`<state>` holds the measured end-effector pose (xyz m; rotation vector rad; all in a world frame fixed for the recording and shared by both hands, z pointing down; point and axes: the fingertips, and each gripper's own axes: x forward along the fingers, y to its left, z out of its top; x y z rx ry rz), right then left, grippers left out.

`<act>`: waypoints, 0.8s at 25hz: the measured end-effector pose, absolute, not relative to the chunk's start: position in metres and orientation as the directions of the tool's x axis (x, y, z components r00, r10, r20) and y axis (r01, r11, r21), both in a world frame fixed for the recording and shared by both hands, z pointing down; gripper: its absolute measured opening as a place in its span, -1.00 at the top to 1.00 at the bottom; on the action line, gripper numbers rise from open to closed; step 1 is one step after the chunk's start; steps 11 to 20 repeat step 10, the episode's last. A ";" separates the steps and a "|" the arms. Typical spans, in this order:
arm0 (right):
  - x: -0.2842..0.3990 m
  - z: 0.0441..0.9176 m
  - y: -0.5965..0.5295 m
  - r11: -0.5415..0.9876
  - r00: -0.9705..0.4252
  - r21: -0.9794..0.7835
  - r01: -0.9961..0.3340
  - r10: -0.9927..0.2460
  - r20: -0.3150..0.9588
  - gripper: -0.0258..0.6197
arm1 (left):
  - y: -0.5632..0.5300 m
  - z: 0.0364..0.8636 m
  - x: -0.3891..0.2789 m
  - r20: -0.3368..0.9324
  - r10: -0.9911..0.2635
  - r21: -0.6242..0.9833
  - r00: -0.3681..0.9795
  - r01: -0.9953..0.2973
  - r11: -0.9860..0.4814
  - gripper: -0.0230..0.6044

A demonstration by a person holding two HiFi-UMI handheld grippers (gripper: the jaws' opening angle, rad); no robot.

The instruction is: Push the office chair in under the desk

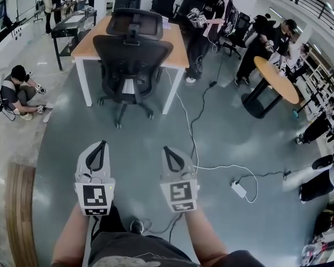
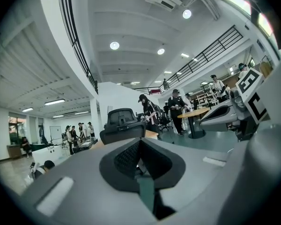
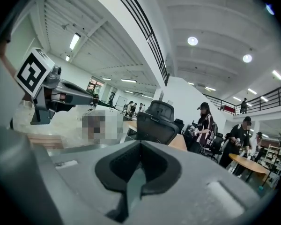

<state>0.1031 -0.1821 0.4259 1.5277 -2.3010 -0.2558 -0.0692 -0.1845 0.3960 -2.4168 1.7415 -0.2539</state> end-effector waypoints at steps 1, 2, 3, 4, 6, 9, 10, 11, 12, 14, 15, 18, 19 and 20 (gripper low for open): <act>0.106 0.424 -0.180 0.394 -0.344 0.344 -0.852 -0.918 0.199 0.95 | -0.181 0.395 -0.067 0.049 -0.946 -0.212 0.319 -0.923 -0.322 0.87; 0.107 0.423 -0.179 0.392 -0.342 0.343 -0.854 -0.919 0.197 0.95 | -0.177 0.393 -0.065 0.049 -0.943 -0.200 0.330 -0.921 -0.333 0.87; 0.108 0.421 -0.177 0.390 -0.342 0.341 -0.855 -0.920 0.193 0.95 | -0.174 0.392 -0.064 0.049 -0.939 -0.190 0.339 -0.920 -0.342 0.87; 0.107 0.419 -0.176 0.390 -0.344 0.340 -0.856 -0.920 0.188 0.95 | -0.171 0.390 -0.064 0.049 -0.937 -0.181 0.346 -0.920 -0.349 0.87; 0.103 0.416 -0.174 0.393 -0.351 0.339 -0.855 -0.919 0.181 0.95 | -0.166 0.389 -0.068 0.049 -0.937 -0.170 0.347 -0.921 -0.350 0.87; 0.097 0.415 -0.171 0.400 -0.360 0.335 -0.853 -0.916 0.177 0.95 | -0.161 0.388 -0.075 0.055 -0.940 -0.170 0.336 -0.925 -0.340 0.87; 0.095 0.415 -0.170 0.403 -0.363 0.332 -0.853 -0.915 0.177 0.95 | -0.160 0.388 -0.078 0.058 -0.942 -0.171 0.332 -0.926 -0.337 0.87; 0.095 0.415 -0.170 0.403 -0.363 0.332 -0.853 -0.915 0.177 0.95 | -0.160 0.388 -0.078 0.058 -0.942 -0.171 0.332 -0.926 -0.337 0.87; 0.095 0.415 -0.170 0.403 -0.363 0.332 -0.853 -0.915 0.177 0.95 | -0.160 0.388 -0.078 0.058 -0.942 -0.171 0.332 -0.926 -0.337 0.87; 0.095 0.415 -0.170 0.403 -0.363 0.332 -0.853 -0.915 0.177 0.95 | -0.160 0.388 -0.078 0.058 -0.942 -0.171 0.332 -0.926 -0.337 0.87; 0.095 0.415 -0.170 0.403 -0.363 0.332 -0.853 -0.915 0.177 0.95 | -0.160 0.388 -0.078 0.058 -0.942 -0.171 0.332 -0.926 -0.337 0.87; 0.095 0.415 -0.170 0.403 -0.363 0.332 -0.853 -0.915 0.177 0.95 | -0.160 0.388 -0.078 0.058 -0.942 -0.171 0.332 -0.926 -0.337 0.87; 0.095 0.415 -0.170 0.403 -0.363 0.332 -0.853 -0.915 0.177 0.95 | -0.160 0.388 -0.078 0.058 -0.942 -0.171 0.332 -0.926 -0.337 0.87; 0.095 0.415 -0.170 0.403 -0.363 0.332 -0.853 -0.915 0.177 0.95 | -0.160 0.388 -0.078 0.058 -0.942 -0.171 0.332 -0.926 -0.337 0.87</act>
